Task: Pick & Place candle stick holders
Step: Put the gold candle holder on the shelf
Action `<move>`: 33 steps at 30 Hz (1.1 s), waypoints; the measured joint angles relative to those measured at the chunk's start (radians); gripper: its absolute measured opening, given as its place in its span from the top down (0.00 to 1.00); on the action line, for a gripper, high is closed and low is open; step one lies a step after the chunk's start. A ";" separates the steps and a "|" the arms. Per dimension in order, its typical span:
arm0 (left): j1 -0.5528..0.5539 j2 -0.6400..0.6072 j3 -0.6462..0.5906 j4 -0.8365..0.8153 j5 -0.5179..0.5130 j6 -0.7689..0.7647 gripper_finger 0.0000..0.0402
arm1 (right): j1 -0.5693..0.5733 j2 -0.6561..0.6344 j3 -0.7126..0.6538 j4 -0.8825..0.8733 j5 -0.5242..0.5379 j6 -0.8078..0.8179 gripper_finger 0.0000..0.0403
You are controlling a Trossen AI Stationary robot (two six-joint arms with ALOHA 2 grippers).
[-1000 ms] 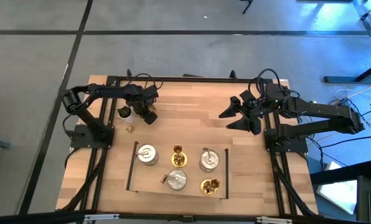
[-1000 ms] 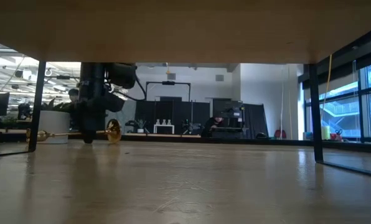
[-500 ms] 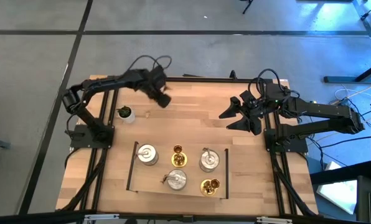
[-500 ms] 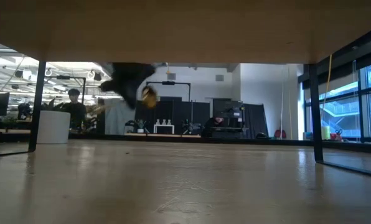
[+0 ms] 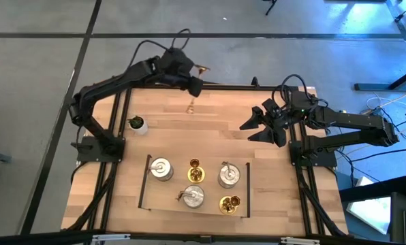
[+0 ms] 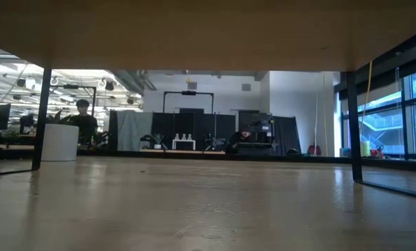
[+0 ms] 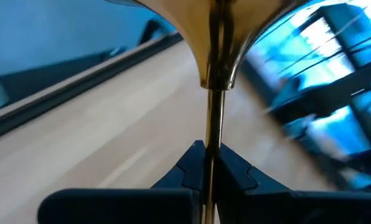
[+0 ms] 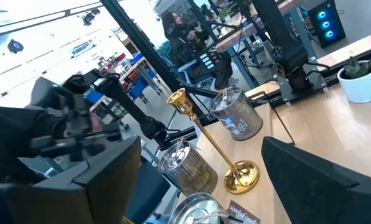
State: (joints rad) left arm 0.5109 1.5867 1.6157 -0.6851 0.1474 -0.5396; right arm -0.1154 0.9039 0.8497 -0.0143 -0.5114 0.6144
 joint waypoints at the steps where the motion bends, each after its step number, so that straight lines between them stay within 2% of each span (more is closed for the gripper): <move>1: -0.014 0.000 0.011 0.028 0.001 -0.020 0.98 | 0.000 0.000 0.000 0.002 0.000 0.000 0.16; 9: -0.123 0.000 0.029 0.280 0.001 -0.250 0.98 | 0.000 0.000 0.000 0.100 0.003 0.042 0.16; 14: -0.156 0.000 0.029 0.351 -0.001 -0.412 0.98 | 0.000 0.000 0.000 0.224 0.003 0.085 0.16; 19: -0.180 0.000 0.029 0.389 0.006 -0.587 0.98 | 0.000 0.000 0.000 0.247 0.004 0.080 0.16; 24: -0.204 0.000 0.029 0.447 0.005 -0.656 0.98 | 0.000 0.000 0.000 0.243 0.012 0.152 0.16; 29: -0.230 0.002 0.029 0.500 -0.003 -0.689 0.98 | 0.000 0.000 0.000 0.244 0.082 0.280 0.16; 33: -0.246 0.011 0.031 0.508 -0.003 -0.705 0.98 | 0.000 0.000 0.000 0.247 0.082 0.321 0.16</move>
State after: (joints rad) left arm 0.2651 1.5980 1.6466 -0.1767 0.1444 -1.2444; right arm -0.1157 0.9039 0.8497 0.2329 -0.4290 0.9357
